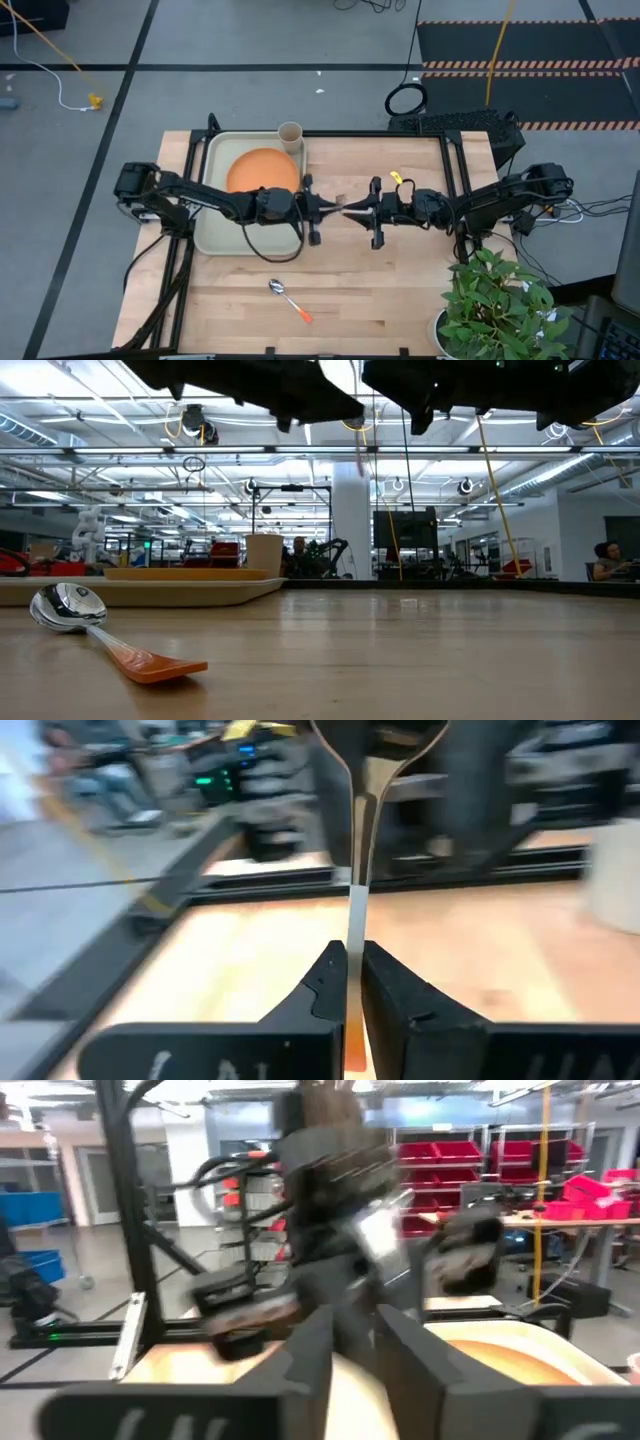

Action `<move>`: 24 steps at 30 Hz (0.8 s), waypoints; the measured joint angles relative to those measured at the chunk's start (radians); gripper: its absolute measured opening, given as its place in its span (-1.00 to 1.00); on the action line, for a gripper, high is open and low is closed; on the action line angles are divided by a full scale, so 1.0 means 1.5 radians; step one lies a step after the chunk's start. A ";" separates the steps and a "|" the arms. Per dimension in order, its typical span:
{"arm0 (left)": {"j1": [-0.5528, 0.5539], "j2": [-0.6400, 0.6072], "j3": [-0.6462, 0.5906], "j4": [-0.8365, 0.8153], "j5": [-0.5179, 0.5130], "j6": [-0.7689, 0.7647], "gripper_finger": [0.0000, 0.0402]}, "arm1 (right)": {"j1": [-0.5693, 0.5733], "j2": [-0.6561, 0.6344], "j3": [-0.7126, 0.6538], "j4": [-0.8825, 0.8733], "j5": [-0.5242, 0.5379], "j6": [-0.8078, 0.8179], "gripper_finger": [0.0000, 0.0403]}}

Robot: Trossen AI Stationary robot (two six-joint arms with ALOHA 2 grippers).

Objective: Pick and place plate/cup/fork/spoon on tray
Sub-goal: Put the orange fork on the light brown tray

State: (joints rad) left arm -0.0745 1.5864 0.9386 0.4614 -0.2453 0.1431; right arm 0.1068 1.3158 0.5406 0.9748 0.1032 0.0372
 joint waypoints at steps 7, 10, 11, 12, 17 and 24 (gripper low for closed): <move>-0.002 -0.057 0.000 -0.177 -0.177 0.025 -0.91 | 0.010 0.000 0.032 -0.075 0.077 0.001 -0.22; -0.004 -0.055 0.000 -0.214 -0.248 0.024 -0.93 | 0.033 0.000 0.050 -0.100 0.170 -0.013 -0.14; -0.006 -0.050 0.000 -0.213 -0.260 0.026 -0.94 | 0.041 0.000 0.054 -0.100 0.207 -0.013 -0.13; -0.007 -0.045 0.000 -0.210 -0.274 0.027 -0.94 | 0.047 0.000 0.058 -0.098 0.239 -0.013 -0.13; -0.026 -0.032 0.001 -0.201 -0.344 0.052 -0.93 | 0.056 0.000 0.061 -0.064 0.259 -0.009 -0.12; -0.070 -0.015 0.000 -0.204 -0.453 0.123 -0.93 | 0.042 0.000 0.061 -0.047 0.224 0.053 -0.12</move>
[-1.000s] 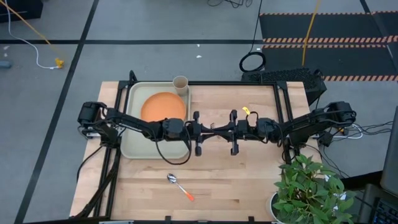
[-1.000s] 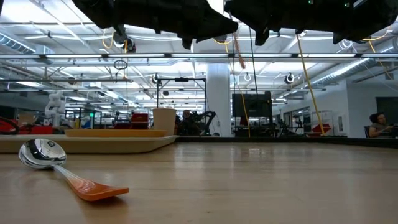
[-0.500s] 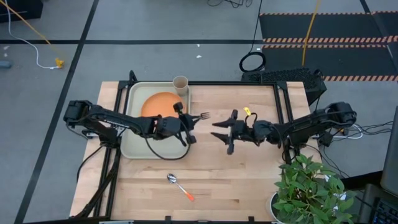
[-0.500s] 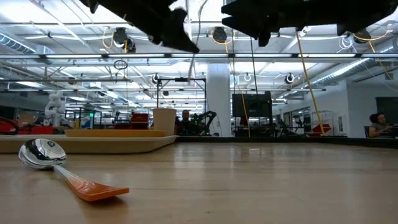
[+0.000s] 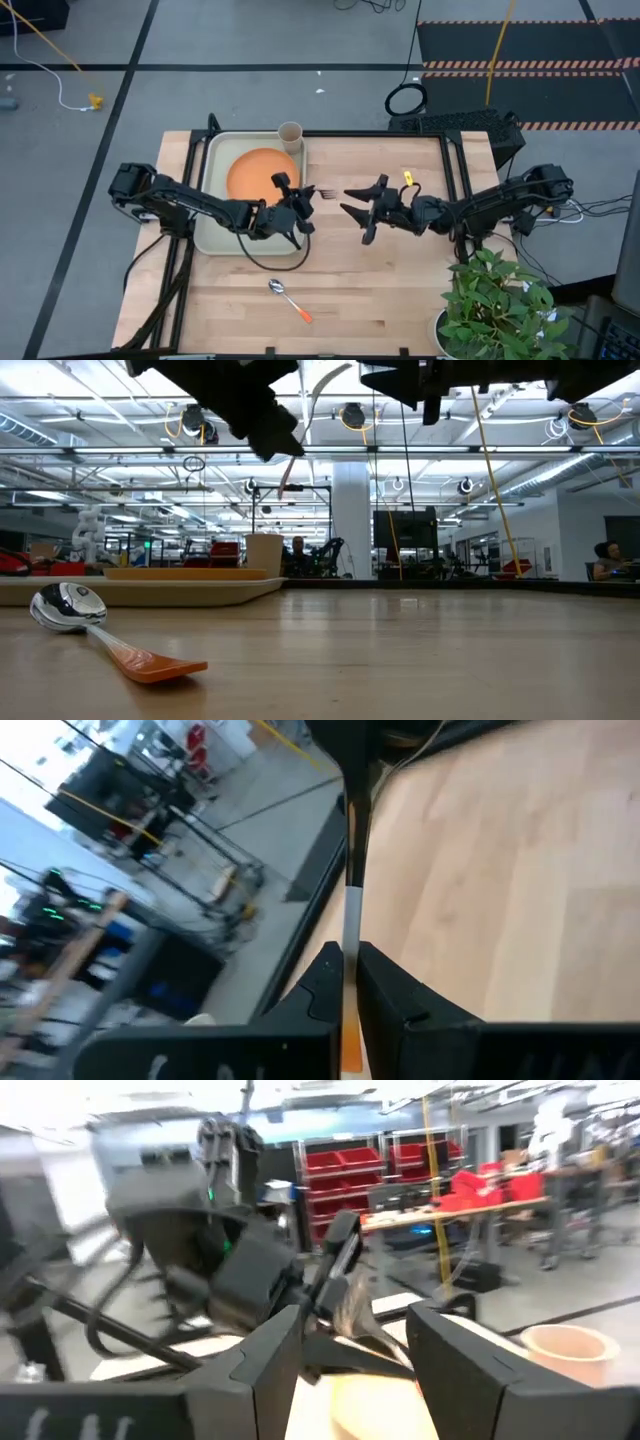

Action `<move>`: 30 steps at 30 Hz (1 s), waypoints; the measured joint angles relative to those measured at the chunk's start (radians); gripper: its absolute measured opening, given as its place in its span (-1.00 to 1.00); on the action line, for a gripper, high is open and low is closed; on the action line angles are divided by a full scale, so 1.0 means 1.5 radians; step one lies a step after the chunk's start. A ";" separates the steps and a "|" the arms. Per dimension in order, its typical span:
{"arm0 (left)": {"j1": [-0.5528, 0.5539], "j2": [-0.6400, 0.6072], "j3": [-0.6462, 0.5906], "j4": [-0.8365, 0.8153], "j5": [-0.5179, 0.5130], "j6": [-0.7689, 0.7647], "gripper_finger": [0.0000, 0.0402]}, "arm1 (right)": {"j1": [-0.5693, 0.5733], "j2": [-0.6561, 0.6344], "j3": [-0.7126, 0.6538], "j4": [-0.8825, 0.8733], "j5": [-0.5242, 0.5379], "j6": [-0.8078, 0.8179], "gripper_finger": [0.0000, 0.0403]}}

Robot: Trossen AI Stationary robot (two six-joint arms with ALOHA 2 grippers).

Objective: Pick and place plate/cup/fork/spoon on tray
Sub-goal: Put the orange fork on the light brown tray

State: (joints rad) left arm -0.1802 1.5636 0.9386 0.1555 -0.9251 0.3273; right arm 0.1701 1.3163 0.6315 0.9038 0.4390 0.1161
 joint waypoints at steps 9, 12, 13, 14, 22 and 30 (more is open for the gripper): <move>-0.017 0.019 0.001 0.028 -0.042 0.076 -0.94 | -0.026 0.000 0.000 -0.003 -0.103 0.082 -0.19; -0.017 0.019 0.001 0.036 -0.043 0.083 -0.93 | -0.035 0.000 0.000 -0.011 -0.140 0.104 -0.24; -0.017 0.019 0.001 0.036 -0.043 0.083 -0.93 | -0.037 0.000 0.000 -0.013 -0.149 0.107 -0.26; -0.016 0.019 0.001 0.035 -0.042 0.089 -0.93 | -0.039 0.000 0.000 -0.015 -0.157 0.107 -0.28; -0.017 0.019 0.001 0.037 -0.029 0.118 -0.93 | -0.040 0.000 0.000 -0.027 -0.157 0.105 -0.56; -0.017 0.019 0.001 0.035 -0.030 0.148 -0.93 | -0.040 0.000 0.000 -0.043 -0.157 0.090 -0.97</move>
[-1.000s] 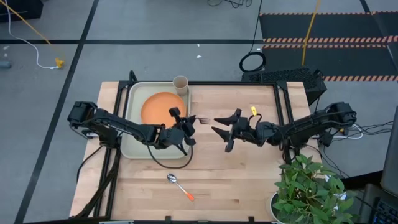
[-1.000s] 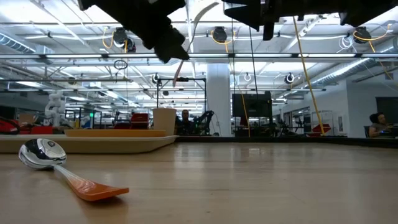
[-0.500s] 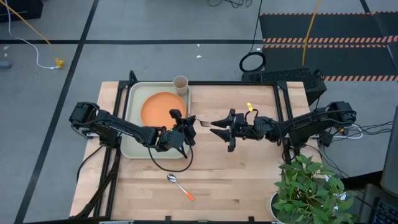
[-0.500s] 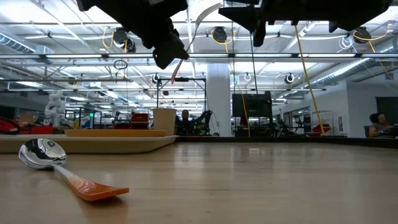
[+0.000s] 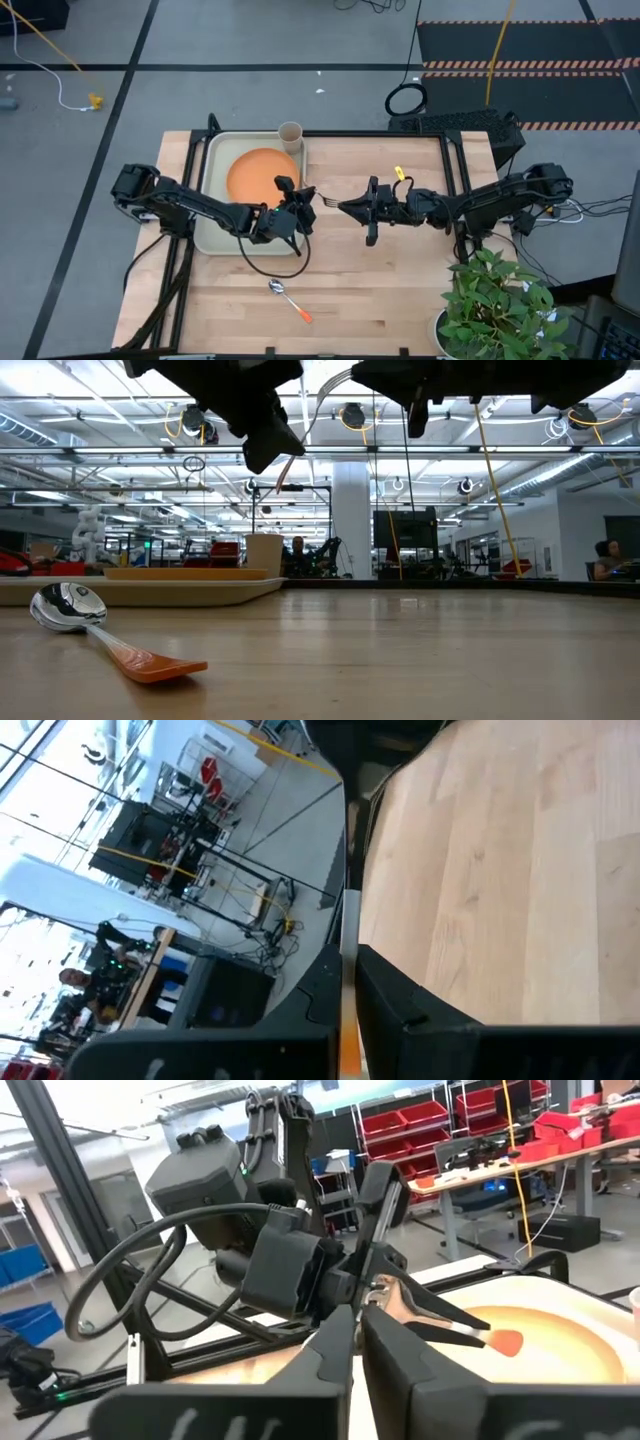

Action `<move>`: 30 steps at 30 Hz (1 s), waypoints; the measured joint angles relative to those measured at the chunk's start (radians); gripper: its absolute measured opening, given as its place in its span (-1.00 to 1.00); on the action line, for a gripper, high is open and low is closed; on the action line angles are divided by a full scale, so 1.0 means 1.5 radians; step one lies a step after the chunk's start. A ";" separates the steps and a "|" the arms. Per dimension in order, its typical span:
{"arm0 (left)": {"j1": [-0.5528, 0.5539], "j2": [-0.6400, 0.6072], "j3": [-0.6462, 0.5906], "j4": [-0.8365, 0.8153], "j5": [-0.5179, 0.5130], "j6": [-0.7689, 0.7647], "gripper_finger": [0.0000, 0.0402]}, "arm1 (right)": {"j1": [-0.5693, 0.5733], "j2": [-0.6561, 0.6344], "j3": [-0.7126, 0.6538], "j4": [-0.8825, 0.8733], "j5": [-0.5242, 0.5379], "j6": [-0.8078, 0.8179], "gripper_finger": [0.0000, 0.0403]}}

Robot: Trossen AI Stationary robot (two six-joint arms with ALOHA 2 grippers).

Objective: Pick and place plate/cup/fork/spoon on tray
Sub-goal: Put the orange fork on the light brown tray

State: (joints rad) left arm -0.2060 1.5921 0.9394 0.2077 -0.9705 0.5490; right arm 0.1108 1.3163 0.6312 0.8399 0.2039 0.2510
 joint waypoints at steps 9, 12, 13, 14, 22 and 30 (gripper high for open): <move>-0.005 0.000 0.000 0.000 0.001 -0.001 -0.78 | 0.000 0.000 0.000 -0.003 0.000 -0.014 -0.99; -0.008 0.000 0.000 0.002 0.003 -0.024 -0.58 | 0.000 0.000 0.000 -0.010 0.000 -0.040 -1.00; -0.010 0.000 0.000 0.001 0.003 -0.028 -0.50 | 0.000 0.000 0.000 -0.012 -0.002 -0.049 -1.00; -0.012 0.000 0.000 -0.001 0.003 -0.031 -0.43 | 0.000 0.000 0.000 -0.015 -0.007 -0.057 -1.00; -0.045 -0.035 -0.001 -0.026 0.024 -0.055 0.02 | -0.002 0.000 0.000 -0.040 -0.024 -0.110 -1.00; -0.030 -0.114 0.000 -0.109 0.263 -0.200 0.13 | -0.008 0.000 -0.001 -0.068 -0.035 -0.160 -1.00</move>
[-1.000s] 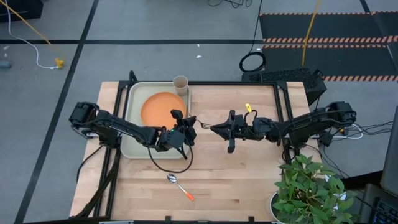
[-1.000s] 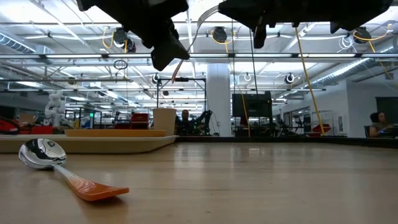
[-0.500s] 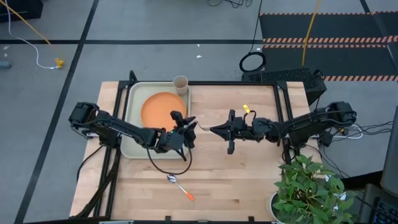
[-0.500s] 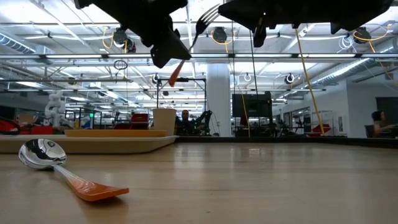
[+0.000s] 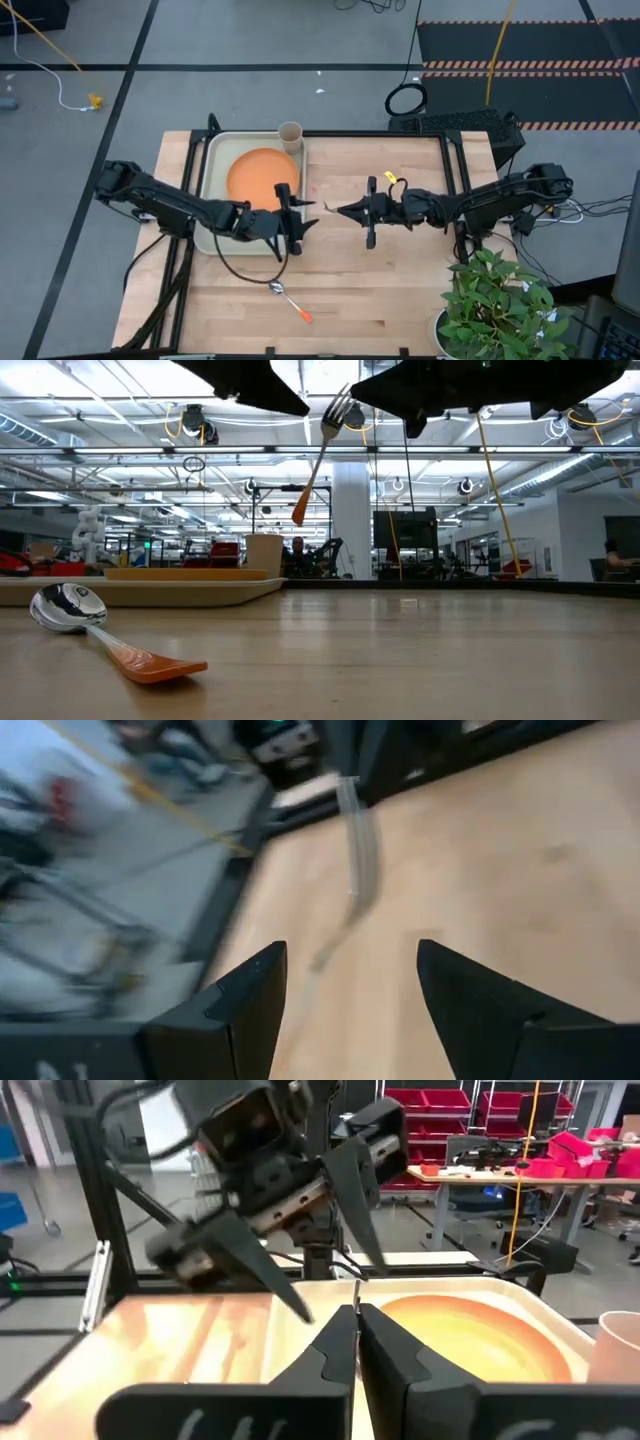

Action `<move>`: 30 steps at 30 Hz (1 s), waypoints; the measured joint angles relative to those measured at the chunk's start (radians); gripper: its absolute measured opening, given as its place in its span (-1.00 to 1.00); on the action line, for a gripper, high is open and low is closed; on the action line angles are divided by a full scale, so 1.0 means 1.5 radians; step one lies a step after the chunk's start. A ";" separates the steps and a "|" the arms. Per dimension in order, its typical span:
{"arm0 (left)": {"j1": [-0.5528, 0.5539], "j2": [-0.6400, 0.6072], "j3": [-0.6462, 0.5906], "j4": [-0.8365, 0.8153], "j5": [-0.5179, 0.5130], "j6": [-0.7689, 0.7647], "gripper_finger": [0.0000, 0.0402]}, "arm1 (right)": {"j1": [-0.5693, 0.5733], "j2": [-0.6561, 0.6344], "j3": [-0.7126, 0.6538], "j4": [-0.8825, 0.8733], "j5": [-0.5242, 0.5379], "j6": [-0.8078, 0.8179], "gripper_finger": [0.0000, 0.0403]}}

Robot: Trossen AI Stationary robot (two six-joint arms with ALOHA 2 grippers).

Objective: Pick and place plate/cup/fork/spoon on tray
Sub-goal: Put the orange fork on the light brown tray

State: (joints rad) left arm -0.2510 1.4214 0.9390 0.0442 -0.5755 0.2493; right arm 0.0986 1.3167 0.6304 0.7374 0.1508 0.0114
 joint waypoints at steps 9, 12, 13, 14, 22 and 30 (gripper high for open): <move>0.054 0.012 0.000 -0.032 0.219 -0.096 0.13 | 0.001 0.000 0.000 -0.031 -0.143 -0.130 -1.00; 0.057 0.016 -0.001 -0.028 0.265 -0.093 0.13 | 0.001 0.000 0.000 -0.031 -0.191 -0.153 -1.00; 0.057 0.020 0.001 -0.016 0.282 -0.088 0.13 | 0.001 0.000 0.000 -0.032 -0.202 -0.159 -1.00; 0.057 0.023 0.002 -0.011 0.300 -0.082 0.13 | 0.001 0.000 0.000 -0.033 -0.211 -0.165 -1.00; 0.064 0.033 0.000 -0.022 0.348 -0.067 0.13 | 0.003 0.000 0.000 -0.071 -0.301 -0.253 -1.00; 0.082 0.033 0.000 -0.017 0.404 -0.076 0.13 | 0.016 0.000 0.000 -0.121 -0.300 -0.349 -1.00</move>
State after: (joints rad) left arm -0.1281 1.4708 0.9394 0.0184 0.0303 0.1360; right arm 0.1232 1.3167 0.6304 0.5565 -0.2989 -0.5122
